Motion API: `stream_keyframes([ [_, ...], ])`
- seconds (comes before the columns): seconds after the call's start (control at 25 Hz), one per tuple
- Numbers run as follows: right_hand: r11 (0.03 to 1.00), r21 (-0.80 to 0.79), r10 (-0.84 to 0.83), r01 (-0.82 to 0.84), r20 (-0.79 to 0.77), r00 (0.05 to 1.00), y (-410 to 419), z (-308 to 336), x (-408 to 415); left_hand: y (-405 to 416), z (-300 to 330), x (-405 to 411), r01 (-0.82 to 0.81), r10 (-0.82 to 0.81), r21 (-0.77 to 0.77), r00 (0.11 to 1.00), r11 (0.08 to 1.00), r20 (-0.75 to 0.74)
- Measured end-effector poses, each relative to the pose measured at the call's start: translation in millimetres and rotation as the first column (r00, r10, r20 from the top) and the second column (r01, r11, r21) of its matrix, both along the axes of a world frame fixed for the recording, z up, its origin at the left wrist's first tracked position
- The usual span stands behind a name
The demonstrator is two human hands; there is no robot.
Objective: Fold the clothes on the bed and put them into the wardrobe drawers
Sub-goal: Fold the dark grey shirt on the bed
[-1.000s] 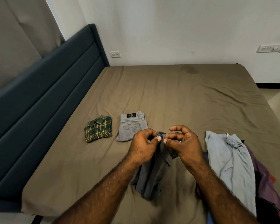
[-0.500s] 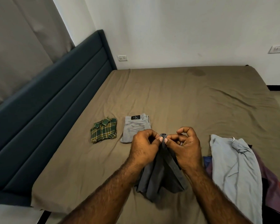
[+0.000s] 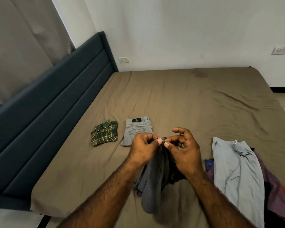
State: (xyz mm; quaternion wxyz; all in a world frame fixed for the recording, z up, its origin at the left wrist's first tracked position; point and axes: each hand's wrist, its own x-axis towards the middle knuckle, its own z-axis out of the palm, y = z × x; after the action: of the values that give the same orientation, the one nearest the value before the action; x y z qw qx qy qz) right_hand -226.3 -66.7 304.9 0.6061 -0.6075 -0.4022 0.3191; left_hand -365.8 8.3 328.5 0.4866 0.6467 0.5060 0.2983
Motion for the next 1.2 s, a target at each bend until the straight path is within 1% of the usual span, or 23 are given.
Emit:
stream_keyframes([
  [0.08, 0.998, -0.039, 0.052, -0.054, -0.047, 0.998, 5, -4, 4, -2, -4, 3, -0.007, 0.007, 0.044, 1.0, 0.999, -0.016],
  [0.16, 0.988, -0.091, 0.109, -0.121, -0.131, 0.985, 10, -12, 7, -4, -8, 6, -0.003, 0.003, 0.016, 1.0, 1.0, 0.009],
  [0.24, 0.981, -0.102, 0.132, -0.165, -0.269, 0.954, 14, -18, 10, -8, -11, 7, 0.006, 0.001, -0.064, 0.994, 0.998, 0.111],
  [0.28, 0.98, -0.099, 0.137, -0.173, -0.295, 0.945, 16, -20, 13, -9, -13, 7, 0.019, 0.002, -0.116, 0.985, 0.993, 0.174],
  [0.32, 0.979, -0.1, 0.145, -0.177, -0.268, 0.953, 18, -22, 14, -9, -14, 6, 0.024, 0.009, -0.154, 0.978, 0.988, 0.208],
  [0.36, 0.979, -0.104, 0.155, -0.177, -0.19, 0.969, 18, -23, 14, -9, -14, 5, 0.024, 0.014, -0.171, 0.976, 0.985, 0.22],
  [0.4, 0.979, -0.111, 0.161, -0.17, -0.088, 0.983, 18, -23, 12, -8, -14, 4, 0.008, 0.018, -0.146, 0.983, 0.989, 0.18],
  [0.48, 0.987, -0.09, 0.144, -0.136, 0.084, 0.986, 15, -22, 7, -6, -11, 6, -0.035, 0.036, 0.021, 0.999, 0.999, -0.024],
  [0.52, 0.99, -0.07, 0.128, -0.12, 0.127, 0.984, 14, -21, 5, -6, -9, 6, -0.064, 0.079, 0.113, 0.988, 0.992, -0.132],
  [0.56, 0.993, -0.045, 0.111, -0.105, 0.151, 0.982, 14, -19, 5, -6, -3, 8, -0.085, 0.121, 0.183, 0.974, 0.979, -0.193],
  [0.64, 0.995, -0.003, 0.101, -0.102, 0.202, 0.974, 15, -17, 2, -9, 3, 8, -0.097, 0.143, 0.217, 0.969, 0.971, -0.203],
  [0.68, 0.995, 0.008, 0.097, -0.102, 0.226, 0.969, 16, -17, 2, -9, 3, 8, -0.092, 0.123, 0.178, 0.978, 0.98, -0.171],
  [0.76, 0.996, 0.027, 0.074, -0.084, 0.254, 0.964, 15, -15, 2, -8, 6, 5, -0.059, 0.061, 0.036, 0.995, 0.998, -0.077],
  [0.8, 0.996, 0.046, 0.062, -0.078, 0.28, 0.958, 15, -13, 3, -8, 7, 2, -0.039, 0.039, 0.006, 0.998, 0.999, -0.056],
  [0.84, 0.994, 0.075, 0.049, -0.078, 0.324, 0.945, 14, -12, 5, -8, 8, 0, -0.023, 0.024, 0.023, 0.997, 0.999, -0.075],
  [0.92, 0.989, 0.127, 0.019, -0.078, 0.407, 0.913, 14, -17, 10, -6, 8, 1, 0.029, 0.0, 0.141, 0.98, 0.99, -0.199],
  [0.96, 0.991, 0.114, 0.02, -0.071, 0.395, 0.918, 16, -20, 11, -7, 8, 3, 0.047, -0.001, 0.178, 0.969, 0.983, -0.249],
  [1.0, 0.996, 0.061, 0.035, -0.058, 0.329, 0.944, 18, -23, 10, -9, 7, 6, 0.04, 0.004, 0.169, 0.968, 0.985, -0.251],
  [1.04, 0.999, -0.013, 0.049, -0.047, 0.199, 0.979, 22, -23, 8, -10, 4, 9, 0.0, 0.015, 0.091, 0.986, 0.996, -0.163],
  [1.08, 0.996, -0.075, 0.047, -0.042, 0.07, 0.996, 24, -20, 6, -10, 2, 11, -0.052, 0.053, -0.052, 0.999, 0.997, 0.011],
  [1.12, 0.994, -0.098, 0.041, -0.045, -0.048, 0.998, 25, -15, 4, -11, 1, 13, -0.079, 0.119, -0.211, 0.975, 0.974, 0.187],
  [1.16, 0.996, -0.077, 0.032, -0.041, -0.123, 0.992, 23, -11, 5, -12, 1, 14, -0.077, 0.189, -0.334, 0.929, 0.94, 0.317],
  [1.2, 0.999, -0.031, 0.033, -0.038, -0.158, 0.987, 22, -7, 5, -11, 2, 14, -0.072, 0.232, -0.392, 0.896, 0.917, 0.379],
])
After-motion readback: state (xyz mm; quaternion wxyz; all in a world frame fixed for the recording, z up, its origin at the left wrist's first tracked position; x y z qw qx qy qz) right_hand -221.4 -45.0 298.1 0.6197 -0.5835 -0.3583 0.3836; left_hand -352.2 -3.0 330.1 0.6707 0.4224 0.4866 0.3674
